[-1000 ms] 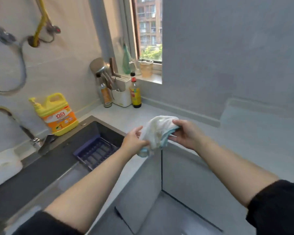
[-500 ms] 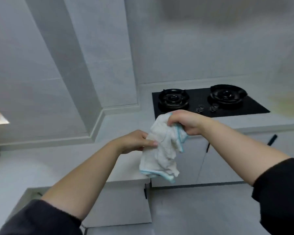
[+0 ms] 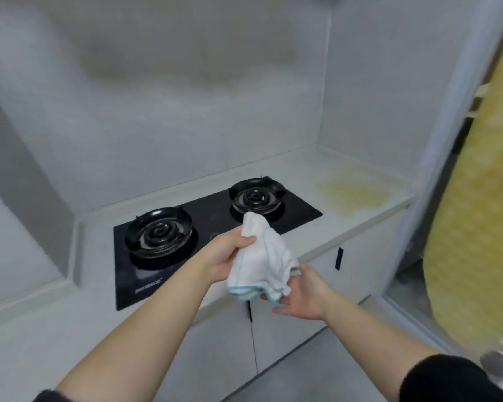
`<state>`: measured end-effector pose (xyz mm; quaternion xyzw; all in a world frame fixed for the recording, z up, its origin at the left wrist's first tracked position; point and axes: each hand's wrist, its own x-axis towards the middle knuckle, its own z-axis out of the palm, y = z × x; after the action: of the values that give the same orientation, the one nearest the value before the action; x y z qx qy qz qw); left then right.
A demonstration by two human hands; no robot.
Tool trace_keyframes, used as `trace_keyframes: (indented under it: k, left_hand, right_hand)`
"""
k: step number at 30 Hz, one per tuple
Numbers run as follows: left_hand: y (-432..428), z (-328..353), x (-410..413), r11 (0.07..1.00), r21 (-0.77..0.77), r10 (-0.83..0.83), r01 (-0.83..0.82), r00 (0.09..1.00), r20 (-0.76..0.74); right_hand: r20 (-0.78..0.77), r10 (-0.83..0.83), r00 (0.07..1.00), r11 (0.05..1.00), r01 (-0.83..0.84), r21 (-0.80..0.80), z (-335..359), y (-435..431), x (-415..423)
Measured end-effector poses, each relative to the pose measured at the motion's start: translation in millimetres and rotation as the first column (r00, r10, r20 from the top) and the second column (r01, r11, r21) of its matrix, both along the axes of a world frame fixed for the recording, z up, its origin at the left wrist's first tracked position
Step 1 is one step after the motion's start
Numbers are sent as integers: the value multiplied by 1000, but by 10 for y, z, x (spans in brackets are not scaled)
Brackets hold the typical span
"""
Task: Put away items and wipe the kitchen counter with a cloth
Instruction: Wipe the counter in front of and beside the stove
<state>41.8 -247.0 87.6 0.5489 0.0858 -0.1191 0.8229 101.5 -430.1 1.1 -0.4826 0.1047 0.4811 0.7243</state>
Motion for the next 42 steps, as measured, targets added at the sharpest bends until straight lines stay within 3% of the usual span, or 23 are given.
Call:
trace_keyframes:
  k: [4,7,10,16,22,25,27,31,36,39,42]
  left_hand:
    - [-247,181,965,998,59,2,-2,1000,3]
    - [-430,315,1522,982,186,22,-23,1000,7]
    - [-618,354,1976,963,267,38,-33,999,-11]
    - [-922,272,2748,931,345,122,-117,993,7]
    - [-1404,260,3530,920,383,76,-83,997,34]
    - [-1615,357,3963,895,412,159,-173,985,66]
    - [-1693,421,4181,878,423,205,-224,975,91]
    - [-1841,419,4526,891,304,327,-336,941,82]
    - [-1946,412,4599,862,315,399,-398,915,64]
    - [-1975,487,4585,828,358,413,-432,901,133]
    - [-2024,596,4592,762,381,428,-524,848,312]
  right_hand:
    - [45,-162,986,942,141,306,343,-246,839]
    - [158,-215,964,920,145,364,572,-553,1436]
    - [237,-165,957,955,95,282,656,-854,1908]
    - [263,-173,949,982,147,115,700,-1190,2778]
    - [341,-105,934,987,138,-76,671,-1492,3873]
    - [302,-53,952,996,72,-51,828,-1651,4378]
    - [358,-24,933,999,38,-31,936,-1693,4639]
    - [437,52,898,998,-32,-52,1093,-1742,5061]
    - [511,209,834,978,-168,-126,1230,-1747,5247]
    - [559,164,813,986,-117,-119,1264,-1710,5315]
    - [600,44,799,999,-47,-10,1341,-1661,5364]
